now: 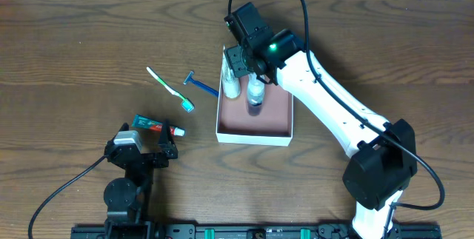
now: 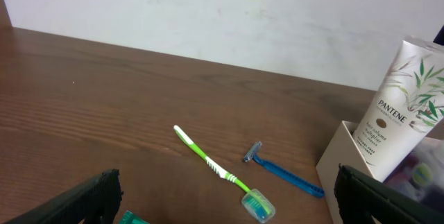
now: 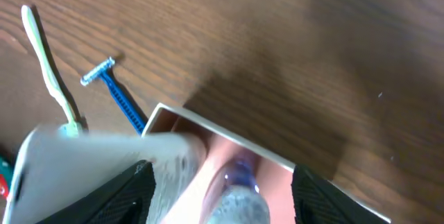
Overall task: Pack container
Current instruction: 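Carry the soap bottle with the right gripper into the box, release, then move the right gripper to the green Dettol soap bar, grasp it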
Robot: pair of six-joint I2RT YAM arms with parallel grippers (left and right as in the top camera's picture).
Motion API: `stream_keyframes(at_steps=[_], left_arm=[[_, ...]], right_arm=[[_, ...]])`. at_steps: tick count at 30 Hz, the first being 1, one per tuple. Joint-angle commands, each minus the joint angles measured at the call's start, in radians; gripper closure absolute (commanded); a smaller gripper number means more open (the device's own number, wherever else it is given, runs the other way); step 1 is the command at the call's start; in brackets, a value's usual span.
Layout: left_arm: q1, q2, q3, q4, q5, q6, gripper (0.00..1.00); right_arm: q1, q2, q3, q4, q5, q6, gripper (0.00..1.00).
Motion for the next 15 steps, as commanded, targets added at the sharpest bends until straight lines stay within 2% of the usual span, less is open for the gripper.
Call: stream_keyframes(at_steps=[1, 8, 15], left_arm=[[0.004, -0.004, -0.018, -0.036, -0.019, 0.002, 0.02], [0.004, -0.004, -0.018, -0.036, -0.019, 0.002, 0.02], [0.005, -0.004, -0.018, -0.036, -0.019, 0.002, 0.02]], right_arm=[[-0.002, -0.017, 0.015, 0.010, 0.014, -0.006, 0.35], [-0.009, -0.071, 0.099, -0.041, 0.006, -0.014, 0.32], [-0.041, -0.162, 0.174, -0.229, 0.008, -0.021, 0.36]])
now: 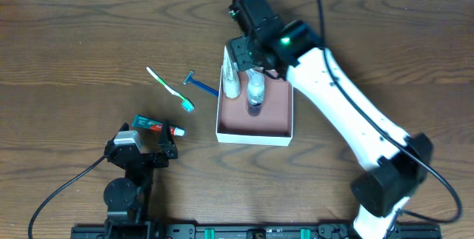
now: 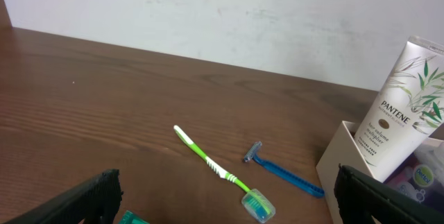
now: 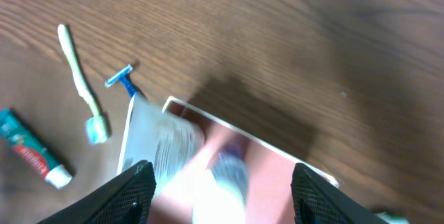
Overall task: Pack container
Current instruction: 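Move the right gripper to the green Dettol soap bar, grasp it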
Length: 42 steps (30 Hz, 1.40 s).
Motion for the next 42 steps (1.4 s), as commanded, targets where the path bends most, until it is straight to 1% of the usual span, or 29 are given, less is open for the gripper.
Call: stream_keyframes(at_steps=[1, 4, 6, 8, 9, 13, 15, 18, 19, 20, 23, 28, 30, 35, 37, 42], left_arm=[[0.004, -0.004, -0.018, -0.036, -0.019, 0.002, 0.02], [0.005, -0.004, -0.018, -0.036, -0.019, 0.002, 0.02], [0.004, -0.004, -0.018, -0.036, -0.019, 0.002, 0.02], [0.004, -0.004, -0.018, -0.036, -0.019, 0.002, 0.02], [0.004, -0.004, -0.018, -0.036, -0.019, 0.002, 0.02], [0.004, -0.004, -0.018, -0.036, -0.019, 0.002, 0.02], [0.004, -0.004, -0.018, -0.036, -0.019, 0.002, 0.02], [0.004, -0.004, -0.018, -0.036, -0.019, 0.002, 0.02], [0.004, -0.004, -0.018, -0.036, -0.019, 0.002, 0.02], [0.004, -0.004, -0.018, -0.036, -0.019, 0.002, 0.02], [0.004, -0.004, -0.018, -0.036, -0.019, 0.002, 0.02], [0.004, -0.004, -0.018, -0.036, -0.019, 0.002, 0.02], [0.004, -0.004, -0.018, -0.036, -0.019, 0.002, 0.02], [0.004, -0.004, -0.018, -0.036, -0.019, 0.002, 0.02], [0.005, -0.004, -0.018, -0.036, -0.019, 0.002, 0.02], [0.004, -0.004, -0.018, -0.036, -0.019, 0.002, 0.02]], right_arm=[[-0.046, -0.103, 0.045, -0.090, 0.003, -0.014, 0.36], [-0.104, -0.130, 0.045, -0.199, 0.003, 0.025, 0.36], [-0.149, -0.132, 0.045, -0.277, 0.003, 0.067, 0.30], [-0.193, -0.131, 0.039, -0.338, 0.003, 0.079, 0.26], [-0.222, -0.131, 0.027, -0.362, 0.003, 0.085, 0.22], [-0.314, -0.131, -0.034, -0.414, -0.028, 0.102, 0.16], [-0.354, -0.131, -0.084, -0.424, -0.027, 0.156, 0.15], [-0.400, -0.131, -0.173, -0.406, -0.028, 0.263, 0.08], [-0.413, -0.131, -0.207, -0.393, -0.033, 0.298, 0.03], [-0.423, -0.131, -0.239, -0.377, -0.037, 0.335, 0.01], [-0.451, -0.131, -0.351, -0.314, -0.063, 0.445, 0.01], [-0.487, -0.131, -0.528, -0.169, -0.100, 0.558, 0.01], [-0.500, -0.131, -0.578, -0.105, -0.115, 0.585, 0.01], [-0.522, -0.131, -0.681, 0.053, -0.125, 0.737, 0.01], [-0.523, -0.131, -0.717, 0.126, -0.125, 0.765, 0.01], [-0.524, -0.131, -0.773, 0.294, -0.117, 0.764, 0.01]])
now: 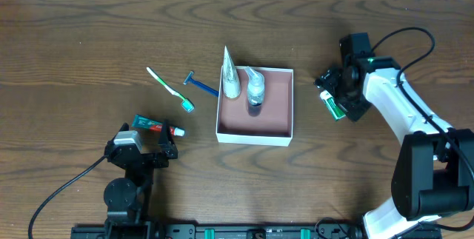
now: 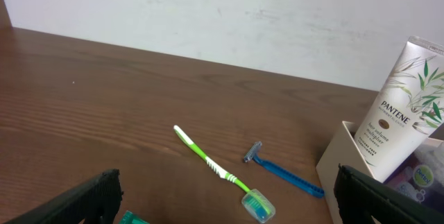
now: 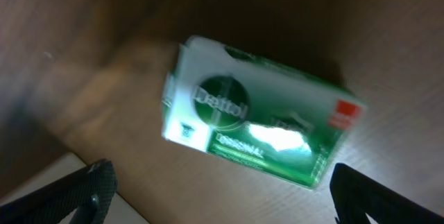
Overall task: Pack container
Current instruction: 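Move the right gripper to the green Dettol soap bar, grasp it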
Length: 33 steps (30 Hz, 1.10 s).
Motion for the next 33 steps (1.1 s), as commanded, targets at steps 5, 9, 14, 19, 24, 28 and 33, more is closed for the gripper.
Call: stream_keyframes(at_steps=[5, 9, 14, 19, 24, 28, 33], left_arm=[[0.004, -0.004, -0.018, -0.036, -0.019, 0.002, 0.02], [0.004, -0.004, -0.018, -0.036, -0.019, 0.002, 0.02], [0.004, -0.004, -0.018, -0.036, -0.019, 0.002, 0.02], [0.005, -0.004, -0.018, -0.036, -0.019, 0.002, 0.02], [0.004, -0.004, -0.018, -0.036, -0.019, 0.002, 0.02], [0.005, -0.004, -0.018, -0.036, -0.019, 0.002, 0.02], [0.005, -0.004, -0.018, -0.036, -0.019, 0.002, 0.02]], right_arm=[[-0.010, 0.001, -0.038, 0.065, 0.036, 0.052, 0.01], [-0.010, 0.001, -0.049, 0.054, 0.040, 0.052, 0.01], [-0.010, 0.001, -0.050, -0.010, 0.042, 0.051, 0.01], [-0.010, 0.001, -0.067, -0.007, 0.064, 0.051, 0.01], [-0.010, 0.001, -0.090, 0.047, 0.092, 0.042, 0.01], [-0.014, 0.002, -0.090, 0.106, 0.097, 0.013, 0.01], [-0.016, 0.002, -0.090, 0.140, 0.105, 0.013, 0.01]])
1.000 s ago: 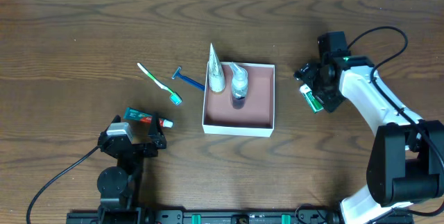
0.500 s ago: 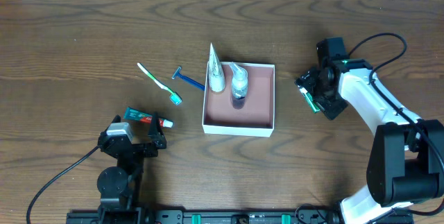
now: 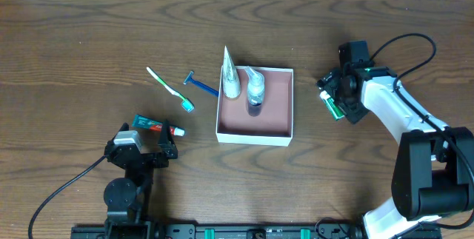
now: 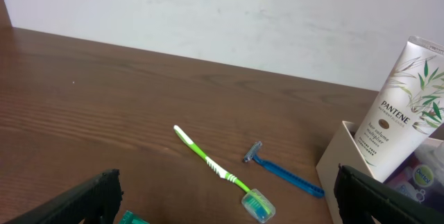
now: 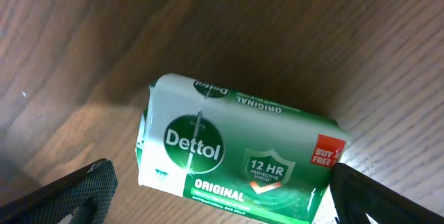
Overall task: Pack container
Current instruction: 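Move the right gripper to the green Dettol soap bar, grasp it, then lift the Dettol bar with the right gripper over the box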
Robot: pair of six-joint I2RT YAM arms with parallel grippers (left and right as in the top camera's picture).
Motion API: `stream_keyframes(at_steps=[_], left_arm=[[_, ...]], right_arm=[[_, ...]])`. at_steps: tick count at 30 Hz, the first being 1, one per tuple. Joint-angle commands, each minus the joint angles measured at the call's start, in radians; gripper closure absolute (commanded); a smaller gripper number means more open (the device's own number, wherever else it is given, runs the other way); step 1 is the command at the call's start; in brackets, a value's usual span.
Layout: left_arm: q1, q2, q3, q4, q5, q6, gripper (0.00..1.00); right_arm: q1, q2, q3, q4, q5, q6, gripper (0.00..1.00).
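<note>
The white container [image 3: 255,134] with a red-brown floor holds a white Pantene tube [image 3: 230,74] leaning in its far left corner and a clear bottle [image 3: 255,89] beside it. To the container's right a green Dettol soap bar [image 5: 239,156] lies on the table. My right gripper [image 5: 229,203] is open just above it, with a finger [image 5: 87,193] off each end of the bar. At the front left my left gripper [image 3: 141,154] rests open and empty. The left wrist view shows the tube [image 4: 402,109] and the container wall [image 4: 340,158].
A green toothbrush [image 3: 169,89] and a blue razor [image 3: 201,85] lie left of the container, also seen as toothbrush [image 4: 215,165] and razor [image 4: 281,172]. A toothpaste tube [image 3: 157,126] lies just ahead of the left gripper. The right arm's cable loops over the table's right side.
My right gripper has come closer to the soap bar, which now fills more of the right wrist view and is sharp. The left arm and the container's contents have not moved.
My right gripper was down at the Pantene tube in the container's far left corner. Then it stood higher, with the tube left leaning there. Later it was over the soap bar to the right of the container, and now sits lower over it, open.
</note>
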Motion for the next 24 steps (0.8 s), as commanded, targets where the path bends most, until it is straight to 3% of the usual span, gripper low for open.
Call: stream_keyframes(at_steps=[1, 16, 24], left_arm=[[0.004, -0.004, -0.018, -0.036, -0.019, 0.002, 0.02], [0.005, -0.004, -0.018, -0.036, -0.019, 0.002, 0.02], [0.004, -0.004, -0.018, -0.036, -0.019, 0.002, 0.02]], right_arm=[[-0.010, 0.005, -0.005, 0.011, 0.034, -0.013, 0.01], [-0.010, 0.140, -0.005, 0.067, -0.027, -0.047, 0.01], [-0.009, 0.140, -0.004, 0.067, -0.042, -0.230, 0.17]])
